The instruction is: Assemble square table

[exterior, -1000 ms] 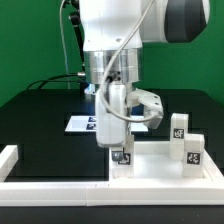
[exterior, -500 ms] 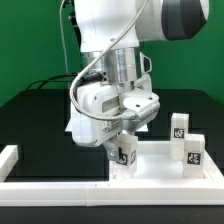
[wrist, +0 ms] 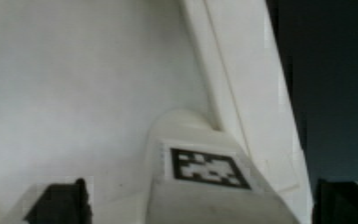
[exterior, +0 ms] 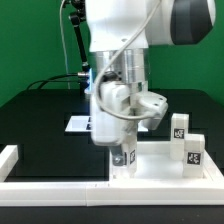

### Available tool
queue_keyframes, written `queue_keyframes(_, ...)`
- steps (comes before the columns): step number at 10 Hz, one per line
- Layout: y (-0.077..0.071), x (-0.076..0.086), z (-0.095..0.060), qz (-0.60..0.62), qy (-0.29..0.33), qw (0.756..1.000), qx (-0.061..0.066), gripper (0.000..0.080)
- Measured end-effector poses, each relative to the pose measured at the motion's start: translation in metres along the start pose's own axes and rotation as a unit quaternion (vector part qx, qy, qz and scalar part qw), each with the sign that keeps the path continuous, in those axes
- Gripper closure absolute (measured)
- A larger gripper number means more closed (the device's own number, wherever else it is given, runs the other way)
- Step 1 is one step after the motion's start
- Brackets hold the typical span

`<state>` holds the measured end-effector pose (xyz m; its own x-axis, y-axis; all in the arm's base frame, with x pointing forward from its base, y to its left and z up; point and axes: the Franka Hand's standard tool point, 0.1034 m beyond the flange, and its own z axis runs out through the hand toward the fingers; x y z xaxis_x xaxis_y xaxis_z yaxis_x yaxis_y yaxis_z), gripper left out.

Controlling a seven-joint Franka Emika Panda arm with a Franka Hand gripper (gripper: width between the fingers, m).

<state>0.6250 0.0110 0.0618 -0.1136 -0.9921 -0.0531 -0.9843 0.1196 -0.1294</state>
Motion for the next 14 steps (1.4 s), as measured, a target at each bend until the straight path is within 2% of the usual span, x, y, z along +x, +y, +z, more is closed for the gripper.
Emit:
queue_keyframes(1,-0.002,0.000,-0.002,-0.075,0.002,0.997,0.002,0.0155)
queue_keyframes(5,-0.002,0.003,0.000,-0.187,0.004,0.982,0.000,0.0150)
queue_keyframes(7,-0.008,0.011,-0.004,-0.372,0.011,0.928,0.005,0.0150)
queue_keyframes(9,-0.006,0.007,-0.001,-0.468,0.015,0.883,-0.001,0.0150)
queue_keyframes(10,-0.006,0.007,-0.001,-0.481,0.018,0.877,-0.001,0.0150)
queue_keyframes(12,-0.006,0.008,-0.001,-0.464,0.018,0.886,-0.001,0.0180)
queue_keyframes(13,-0.006,0.009,-0.001,-0.461,0.018,0.887,-0.001,0.0354)
queue_keyframes(14,-0.006,0.008,0.000,-0.427,0.018,0.904,0.000,0.0511)
